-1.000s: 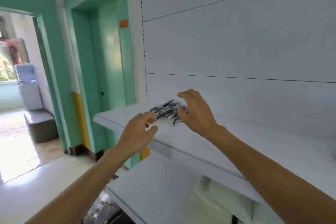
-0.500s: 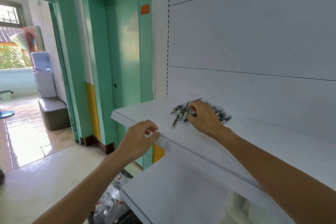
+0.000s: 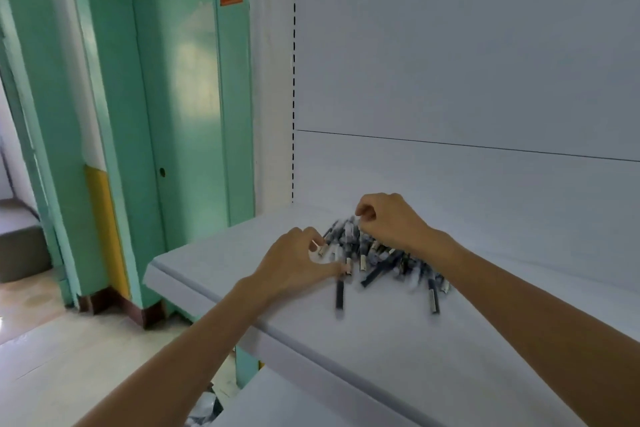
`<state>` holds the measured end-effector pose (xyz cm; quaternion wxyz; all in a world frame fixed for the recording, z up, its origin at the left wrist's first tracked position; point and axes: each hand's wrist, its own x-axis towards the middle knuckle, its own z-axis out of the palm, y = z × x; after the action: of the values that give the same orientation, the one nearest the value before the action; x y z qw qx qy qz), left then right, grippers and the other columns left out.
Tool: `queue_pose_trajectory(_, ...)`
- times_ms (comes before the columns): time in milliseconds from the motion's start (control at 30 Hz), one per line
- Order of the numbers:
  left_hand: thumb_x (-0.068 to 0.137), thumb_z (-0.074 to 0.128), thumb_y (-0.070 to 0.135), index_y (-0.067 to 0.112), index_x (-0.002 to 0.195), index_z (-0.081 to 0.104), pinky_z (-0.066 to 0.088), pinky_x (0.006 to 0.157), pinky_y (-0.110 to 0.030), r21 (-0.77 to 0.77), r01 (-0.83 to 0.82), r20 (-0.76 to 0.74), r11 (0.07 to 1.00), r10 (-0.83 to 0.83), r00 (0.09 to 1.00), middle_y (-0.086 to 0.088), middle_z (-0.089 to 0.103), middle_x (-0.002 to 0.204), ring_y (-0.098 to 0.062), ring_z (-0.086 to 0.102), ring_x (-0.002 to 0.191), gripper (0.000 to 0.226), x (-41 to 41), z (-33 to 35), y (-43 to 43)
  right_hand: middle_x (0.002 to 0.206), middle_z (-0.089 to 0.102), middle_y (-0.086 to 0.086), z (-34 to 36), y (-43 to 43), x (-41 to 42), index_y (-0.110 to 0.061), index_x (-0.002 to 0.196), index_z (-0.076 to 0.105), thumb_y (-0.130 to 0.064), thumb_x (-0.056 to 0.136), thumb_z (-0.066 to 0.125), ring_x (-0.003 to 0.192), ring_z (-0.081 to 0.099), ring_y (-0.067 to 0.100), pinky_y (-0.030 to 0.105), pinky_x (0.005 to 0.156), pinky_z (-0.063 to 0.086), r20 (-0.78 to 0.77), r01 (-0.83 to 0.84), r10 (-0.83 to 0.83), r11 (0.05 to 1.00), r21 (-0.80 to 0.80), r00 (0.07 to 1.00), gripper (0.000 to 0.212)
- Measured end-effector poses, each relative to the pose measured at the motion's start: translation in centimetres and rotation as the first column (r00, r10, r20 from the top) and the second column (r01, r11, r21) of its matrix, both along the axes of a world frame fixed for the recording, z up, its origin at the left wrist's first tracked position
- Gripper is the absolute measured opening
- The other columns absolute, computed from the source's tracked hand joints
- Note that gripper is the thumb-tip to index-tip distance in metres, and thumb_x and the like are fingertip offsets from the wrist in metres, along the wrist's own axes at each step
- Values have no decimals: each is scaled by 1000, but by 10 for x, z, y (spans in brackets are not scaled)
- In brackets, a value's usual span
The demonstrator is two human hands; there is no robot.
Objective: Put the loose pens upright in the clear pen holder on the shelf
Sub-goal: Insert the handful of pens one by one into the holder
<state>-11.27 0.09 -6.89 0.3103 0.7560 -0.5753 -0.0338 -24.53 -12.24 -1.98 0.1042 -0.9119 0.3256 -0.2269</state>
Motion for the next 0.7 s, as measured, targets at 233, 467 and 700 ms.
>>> queue_pose_trajectory(233,85,50,57,18,117,47,44,83,-33,10,117,-30,993,-117,993,-1,53,114,-18,52,100,51,19,-7,-35,99,65,9,-7,-3,39,-6,103,62,-30,87,59,91,61,25,35,76,50,-209,150,-162,986,-74,964,28)
queue_pose_trajectory(467,89,54,39,10,117,48,42,86,-31,31,80,79,996,-83,993,-10,48,119,-24,49,106,41,51,2,-69,96,63,9,-9,-1,57,-6,102,60,-23,84,62,83,59,24,30,65,44,-330,289,-313,950,-123,890,25)
queue_pose_trajectory(700,84,56,31,11,106,53,43,75,-30,229,216,119,949,-248,961,-7,57,110,-24,56,102,30,62,9,-87,105,61,9,-13,11,62,-9,112,51,-24,87,56,94,58,27,30,69,41,-351,308,-354,934,-182,867,29)
